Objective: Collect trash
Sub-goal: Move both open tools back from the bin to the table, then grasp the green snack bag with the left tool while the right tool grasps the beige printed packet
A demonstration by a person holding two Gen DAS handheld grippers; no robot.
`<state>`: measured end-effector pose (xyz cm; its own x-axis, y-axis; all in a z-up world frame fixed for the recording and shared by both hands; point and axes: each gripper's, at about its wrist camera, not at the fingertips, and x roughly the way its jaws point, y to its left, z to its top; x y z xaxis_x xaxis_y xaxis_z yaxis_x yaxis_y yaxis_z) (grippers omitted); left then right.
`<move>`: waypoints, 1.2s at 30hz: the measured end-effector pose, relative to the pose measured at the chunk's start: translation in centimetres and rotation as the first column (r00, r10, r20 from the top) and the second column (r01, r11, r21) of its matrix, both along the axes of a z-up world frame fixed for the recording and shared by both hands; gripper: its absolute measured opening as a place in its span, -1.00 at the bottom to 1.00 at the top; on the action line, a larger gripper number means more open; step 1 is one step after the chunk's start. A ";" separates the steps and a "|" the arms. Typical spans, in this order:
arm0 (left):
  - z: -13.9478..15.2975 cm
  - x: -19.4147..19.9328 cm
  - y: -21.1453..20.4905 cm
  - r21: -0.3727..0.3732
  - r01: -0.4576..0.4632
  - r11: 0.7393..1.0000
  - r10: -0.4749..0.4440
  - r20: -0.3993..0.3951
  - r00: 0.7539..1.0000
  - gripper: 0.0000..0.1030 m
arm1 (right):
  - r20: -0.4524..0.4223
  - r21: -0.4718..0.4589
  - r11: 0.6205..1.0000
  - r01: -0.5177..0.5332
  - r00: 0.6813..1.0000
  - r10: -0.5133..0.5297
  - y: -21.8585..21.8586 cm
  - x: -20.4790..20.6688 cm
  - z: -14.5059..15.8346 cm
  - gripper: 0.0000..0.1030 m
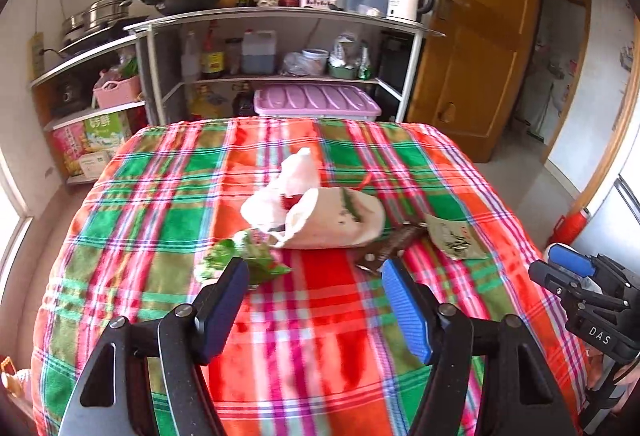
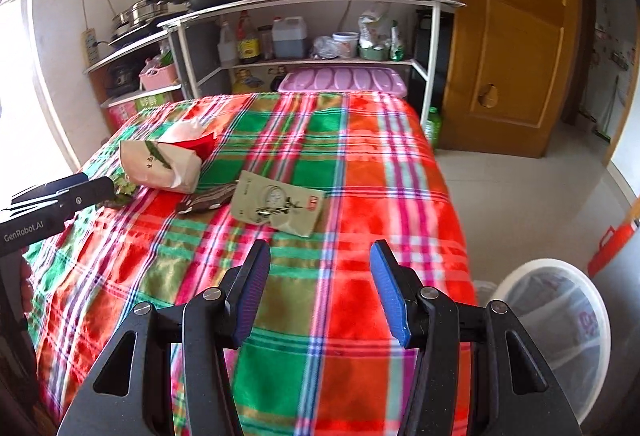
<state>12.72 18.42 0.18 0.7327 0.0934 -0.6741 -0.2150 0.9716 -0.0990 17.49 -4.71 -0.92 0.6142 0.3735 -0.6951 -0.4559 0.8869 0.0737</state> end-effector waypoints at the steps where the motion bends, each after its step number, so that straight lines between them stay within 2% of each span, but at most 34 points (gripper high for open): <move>1: -0.1 -0.1 0.5 0.001 -0.002 1.000 0.002 0.000 1.000 0.36 | -0.010 0.008 1.000 -0.005 1.000 0.006 0.4 0.3 -0.2 0.03; 14: -2.2 -0.2 4.9 -0.016 -0.055 0.998 0.054 -0.047 0.997 0.40 | -0.049 0.016 0.997 -0.078 0.996 0.079 4.5 3.0 -1.6 0.08; 20: -2.7 0.2 5.1 -0.013 -0.044 0.999 0.043 -0.055 0.998 0.41 | -0.066 -0.021 0.993 -0.114 0.991 0.113 6.2 3.9 -2.5 0.09; 26: -3.5 1.1 5.1 0.015 -0.044 0.999 0.045 -0.079 0.996 0.41 | -0.074 -0.063 0.992 -0.113 0.991 0.108 6.8 4.8 -3.2 0.09; 29: -3.9 1.7 5.5 0.002 -0.056 0.998 0.056 -0.093 0.994 0.41 | -0.077 -0.074 0.991 -0.108 0.992 0.103 6.9 5.2 -3.5 0.09; 32: -4.0 1.9 5.5 0.031 -0.063 0.998 0.065 -0.086 0.994 0.41 | -0.079 -0.083 0.990 -0.117 0.991 0.111 7.3 5.4 -3.6 0.09; 36: -4.5 2.5 5.7 0.014 -0.065 0.998 0.066 -0.103 0.992 0.41 | -0.098 -0.100 0.990 -0.103 0.991 0.093 7.4 5.8 -4.1 0.09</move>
<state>15.17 24.11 -4.37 0.6509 0.1464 -0.7449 -0.2868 0.9559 -0.0627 23.25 2.69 -5.00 0.5095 0.3509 -0.7857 -0.5364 0.8435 0.0289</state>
